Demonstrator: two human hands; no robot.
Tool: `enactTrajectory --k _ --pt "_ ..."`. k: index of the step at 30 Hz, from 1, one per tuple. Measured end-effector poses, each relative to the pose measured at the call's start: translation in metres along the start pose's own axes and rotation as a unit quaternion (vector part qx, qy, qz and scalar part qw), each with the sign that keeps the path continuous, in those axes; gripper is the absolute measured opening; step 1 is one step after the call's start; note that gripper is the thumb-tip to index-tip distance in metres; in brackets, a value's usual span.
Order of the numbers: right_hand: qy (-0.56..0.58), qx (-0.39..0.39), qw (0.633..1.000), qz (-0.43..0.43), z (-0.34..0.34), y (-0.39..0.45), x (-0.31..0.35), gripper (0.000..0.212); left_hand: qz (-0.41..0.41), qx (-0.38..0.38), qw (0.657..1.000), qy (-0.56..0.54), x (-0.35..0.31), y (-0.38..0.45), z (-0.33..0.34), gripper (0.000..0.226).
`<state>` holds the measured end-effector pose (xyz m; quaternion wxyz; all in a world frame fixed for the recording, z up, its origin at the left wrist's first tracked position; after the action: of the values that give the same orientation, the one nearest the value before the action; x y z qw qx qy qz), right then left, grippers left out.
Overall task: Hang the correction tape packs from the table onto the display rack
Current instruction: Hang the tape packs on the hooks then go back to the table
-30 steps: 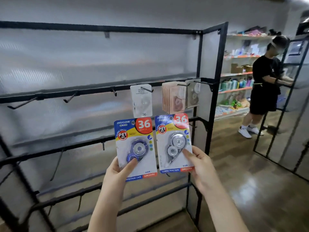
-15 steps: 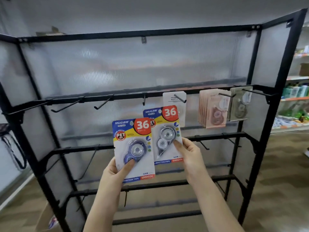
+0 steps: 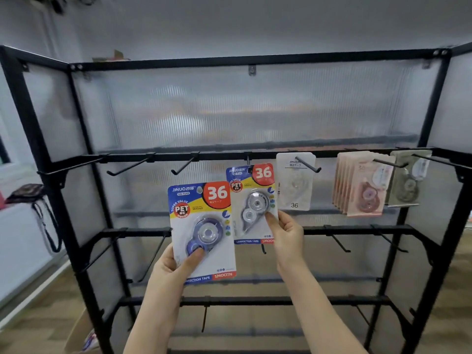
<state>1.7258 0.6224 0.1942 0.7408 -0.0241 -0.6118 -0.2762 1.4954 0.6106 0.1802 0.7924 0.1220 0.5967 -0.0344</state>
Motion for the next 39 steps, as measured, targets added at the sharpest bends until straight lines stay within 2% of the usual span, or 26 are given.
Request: enactTrajectory --k 3,6,8,10,12,16,19,23,25,29,31,33,37,39 --pt "-0.082 -0.020 0.996 0.023 0.002 0.028 -0.011 0.019 0.002 0.005 1.000 0.001 0.002 -0.001 -0.001 0.056" --pt "-0.147 -0.034 0.988 0.035 0.008 0.063 -0.020 0.032 0.006 0.011 1.000 0.012 0.002 -0.004 -0.003 0.089" --pt "-0.150 -0.033 0.986 0.059 0.012 0.083 -0.025 0.029 0.009 -0.006 1.000 0.008 0.003 -0.005 -0.010 0.105" --pt "-0.147 -0.038 0.984 0.096 0.014 0.101 -0.029 0.019 0.009 -0.020 1.000 0.009 0.002 -0.006 -0.018 0.110" --pt "-0.151 -0.045 0.980 0.123 0.014 0.115 -0.032 0.017 0.009 -0.028 0.999 0.014 0.001 -0.006 -0.026 0.112" --pt "-0.168 -0.043 0.971 0.162 0.014 0.130 -0.054 0.026 0.031 -0.011 0.999 0.033 -0.017 0.001 -0.028 0.104" --pt "-0.229 -0.014 0.954 0.192 0.026 0.121 -0.082 0.032 0.057 -0.015 0.998 0.036 -0.032 0.017 -0.036 0.078" --pt "-0.360 0.085 0.910 0.187 0.053 0.094 -0.112 0.028 0.066 -0.028 0.997 0.007 -0.039 0.040 -0.052 0.064" --pt "-0.392 0.132 0.896 0.163 0.071 0.081 -0.120 0.032 0.061 -0.024 0.998 0.012 -0.036 0.048 -0.055 0.064" --pt "-0.432 0.203 0.870 0.123 0.110 0.059 -0.125 0.034 0.058 -0.006 0.998 0.018 -0.029 0.060 -0.051 0.038" --pt "-0.414 0.224 0.874 0.123 0.125 0.054 -0.133 0.037 0.066 0.005 0.998 0.022 -0.031 0.065 -0.047 0.035" --pt "-0.364 0.234 0.893 0.124 0.137 0.049 -0.138 0.038 0.069 0.015 0.997 0.025 -0.032 0.070 -0.043 0.036" --pt "-0.254 0.237 0.926 0.151 0.155 0.039 -0.138 0.014 0.070 0.014 0.997 0.024 -0.023 0.078 -0.048 0.040" --pt "-0.237 0.241 0.926 0.168 0.155 0.040 -0.139 0.015 0.070 0.014 0.997 0.034 -0.016 0.081 -0.054 0.042"
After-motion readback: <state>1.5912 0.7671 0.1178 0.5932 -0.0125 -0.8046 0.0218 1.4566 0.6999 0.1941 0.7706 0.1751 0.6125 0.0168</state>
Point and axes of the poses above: each hand's wrist, its own y-axis towards the middle knuckle, its own z-axis out of the palm, x = y × z, the point moved 8 cm from there along y, towards the middle knuckle, and after that the axes turned 4 degrees about x, right-handed, at the moved point
